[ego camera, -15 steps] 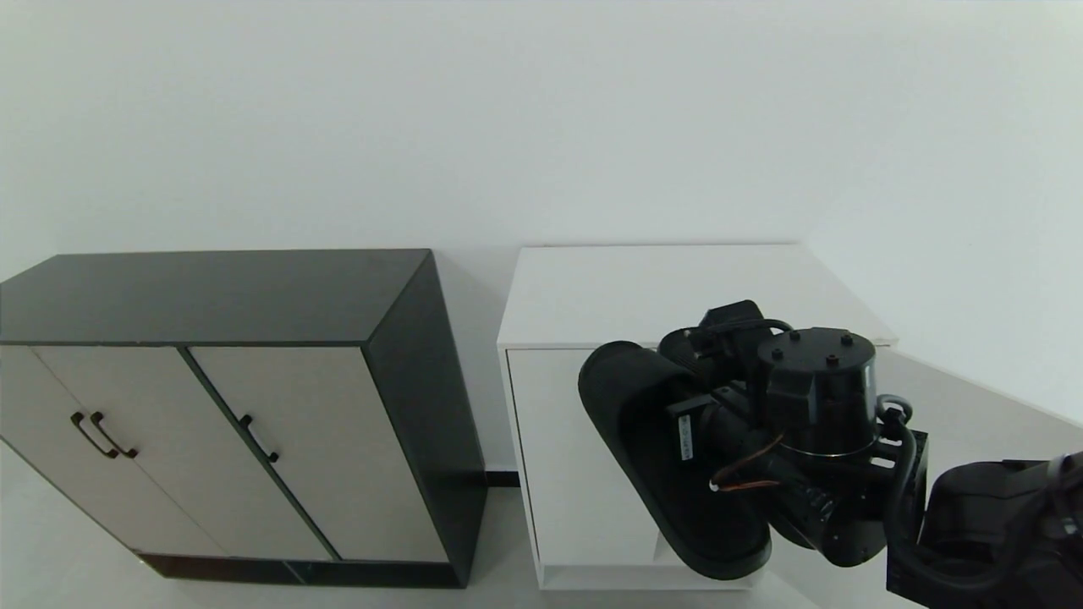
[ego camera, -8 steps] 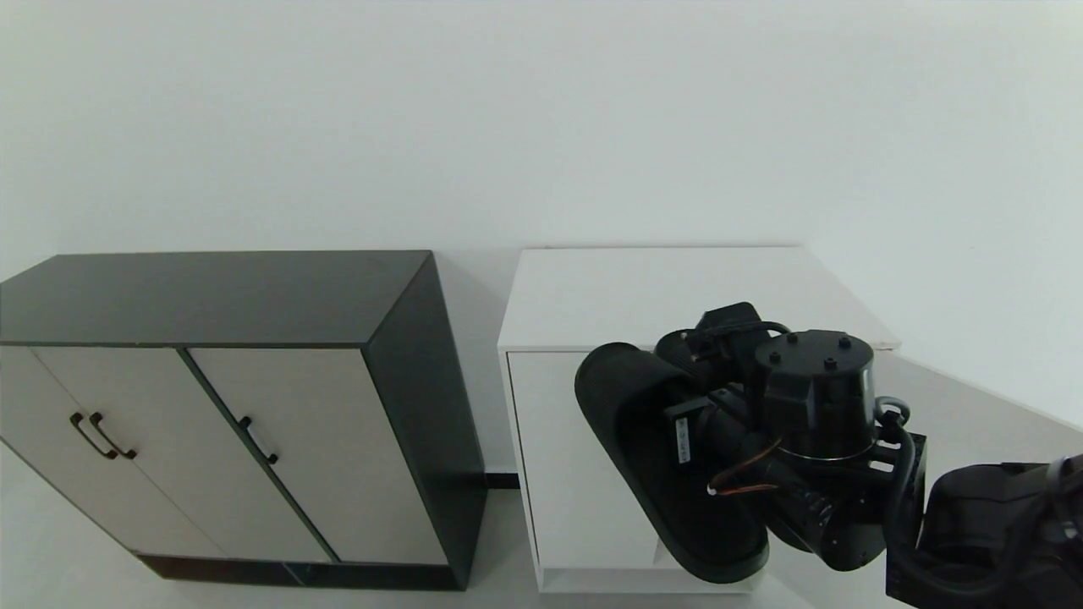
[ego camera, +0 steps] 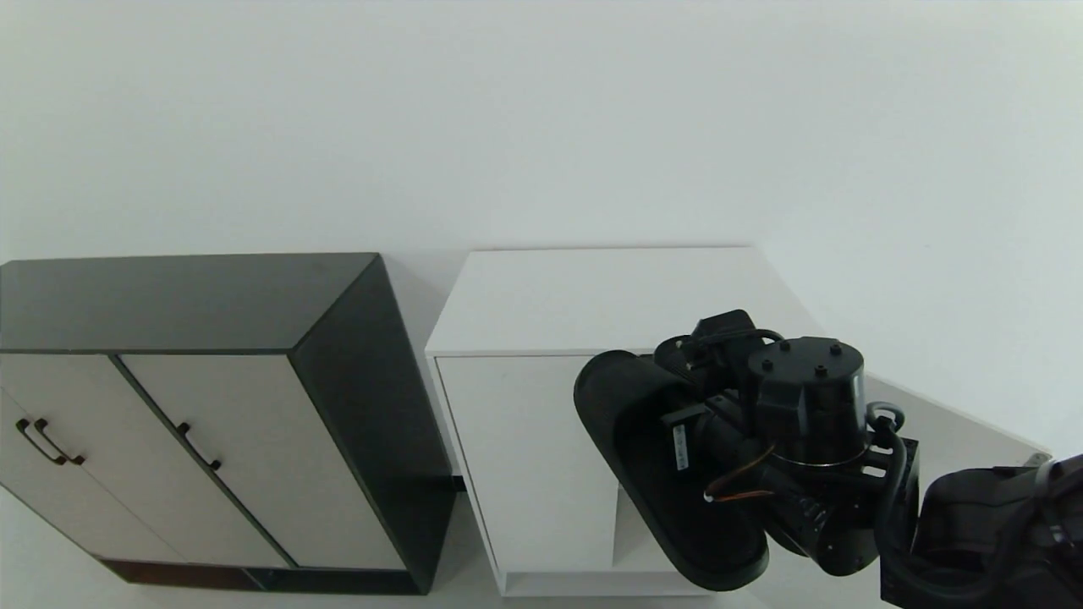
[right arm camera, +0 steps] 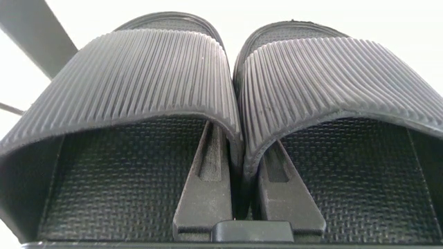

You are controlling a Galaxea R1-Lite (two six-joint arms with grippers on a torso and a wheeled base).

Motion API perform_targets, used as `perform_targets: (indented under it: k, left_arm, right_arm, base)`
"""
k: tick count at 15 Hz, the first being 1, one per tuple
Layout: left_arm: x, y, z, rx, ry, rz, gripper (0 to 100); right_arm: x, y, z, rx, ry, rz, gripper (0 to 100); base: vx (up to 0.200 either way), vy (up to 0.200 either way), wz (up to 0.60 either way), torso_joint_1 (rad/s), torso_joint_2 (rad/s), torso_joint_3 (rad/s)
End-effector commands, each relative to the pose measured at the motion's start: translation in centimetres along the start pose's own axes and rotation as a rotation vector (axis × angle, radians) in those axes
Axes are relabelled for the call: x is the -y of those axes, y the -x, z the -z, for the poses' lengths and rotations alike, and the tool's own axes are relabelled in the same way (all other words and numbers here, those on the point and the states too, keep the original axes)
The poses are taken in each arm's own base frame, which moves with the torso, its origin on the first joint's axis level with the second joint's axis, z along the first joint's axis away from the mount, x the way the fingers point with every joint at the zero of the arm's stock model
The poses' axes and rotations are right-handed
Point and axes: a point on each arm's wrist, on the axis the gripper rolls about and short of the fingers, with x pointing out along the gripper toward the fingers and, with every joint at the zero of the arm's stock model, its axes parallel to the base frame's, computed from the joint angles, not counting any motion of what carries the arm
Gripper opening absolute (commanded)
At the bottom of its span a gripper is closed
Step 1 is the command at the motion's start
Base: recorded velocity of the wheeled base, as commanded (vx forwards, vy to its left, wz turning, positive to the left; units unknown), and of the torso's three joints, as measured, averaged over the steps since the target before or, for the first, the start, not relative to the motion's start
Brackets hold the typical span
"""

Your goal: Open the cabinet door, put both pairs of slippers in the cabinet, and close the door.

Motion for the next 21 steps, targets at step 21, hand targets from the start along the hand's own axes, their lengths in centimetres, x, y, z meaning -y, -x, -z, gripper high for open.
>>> perform_targets:
  k: [21]
  left_arm:
    - [0.01, 0.0, 0.0, 0.0, 0.005, 0.004, 0]
  right_arm:
    - [0.06, 0.04, 0.15, 0.024, -0.013, -0.001, 0]
  base:
    - [0.0, -0.067, 0.0, 0.0, 0.0, 0.001]
